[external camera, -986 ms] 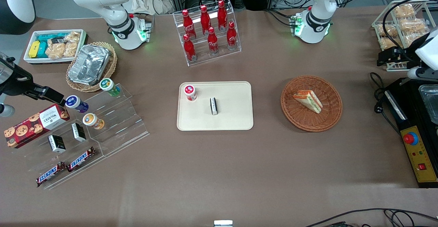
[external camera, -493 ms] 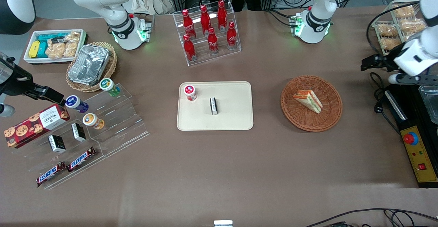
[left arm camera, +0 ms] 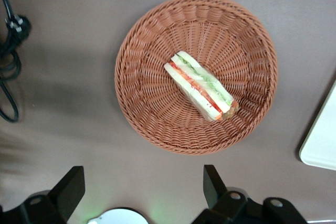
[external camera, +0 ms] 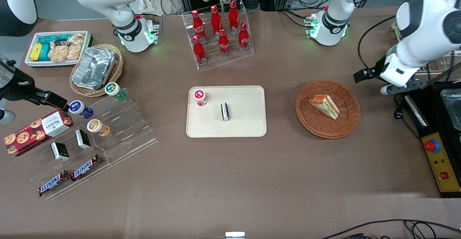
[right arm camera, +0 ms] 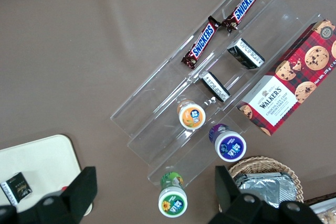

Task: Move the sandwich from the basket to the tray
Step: 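Move the left gripper down over the sandwich in the wicker basket, then close the left gripper on the wrapped sandwich, then lift the sandwich up out of the basket with the left gripper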

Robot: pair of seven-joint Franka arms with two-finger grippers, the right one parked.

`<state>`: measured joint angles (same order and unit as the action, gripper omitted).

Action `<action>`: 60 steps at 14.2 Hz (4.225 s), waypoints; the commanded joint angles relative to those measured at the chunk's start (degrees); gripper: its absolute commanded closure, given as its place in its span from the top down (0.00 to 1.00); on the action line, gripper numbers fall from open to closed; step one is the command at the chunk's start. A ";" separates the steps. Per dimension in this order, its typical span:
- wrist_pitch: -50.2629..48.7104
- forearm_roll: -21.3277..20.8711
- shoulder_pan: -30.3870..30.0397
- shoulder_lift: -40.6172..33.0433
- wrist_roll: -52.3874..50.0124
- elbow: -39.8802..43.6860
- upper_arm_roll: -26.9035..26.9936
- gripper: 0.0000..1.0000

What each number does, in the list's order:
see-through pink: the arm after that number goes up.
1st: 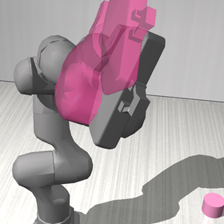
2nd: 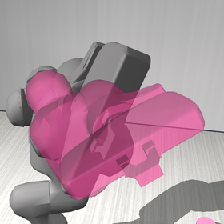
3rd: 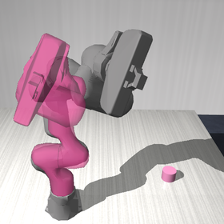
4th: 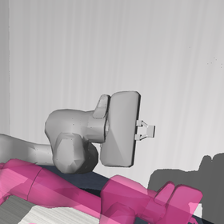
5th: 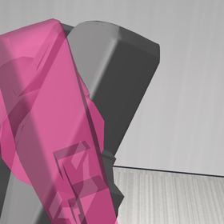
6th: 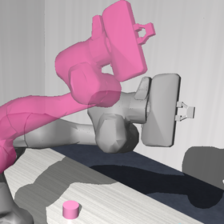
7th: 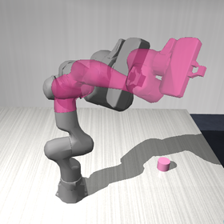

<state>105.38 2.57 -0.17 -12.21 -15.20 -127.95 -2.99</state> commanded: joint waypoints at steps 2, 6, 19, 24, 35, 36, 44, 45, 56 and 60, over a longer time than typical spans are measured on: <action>8.92 -0.28 1.39 0.69 -8.34 -4.83 -1.14 0.99; 22.83 -0.37 2.89 3.49 -13.00 -12.76 -1.23 0.99; 34.09 -0.55 7.72 14.66 -45.45 -10.30 -3.60 0.99; 35.15 -5.81 8.52 16.68 -50.09 -11.09 -3.60 0.99; 35.25 -9.07 9.40 19.33 -54.42 -10.39 -3.60 0.07; 34.72 -9.07 9.31 19.06 -54.33 -10.30 -3.60 0.00; 9.43 -8.99 8.09 14.58 -46.97 5.14 -3.08 0.00; 6.10 -8.99 7.99 14.49 -43.81 7.34 -3.07 0.00; -27.86 -7.76 7.90 11.95 -10.82 31.53 4.40 0.00; -27.95 -7.32 8.25 11.77 -11.08 31.71 3.87 0.00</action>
<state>78.73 -5.44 7.96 -0.28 -26.99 -97.11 1.27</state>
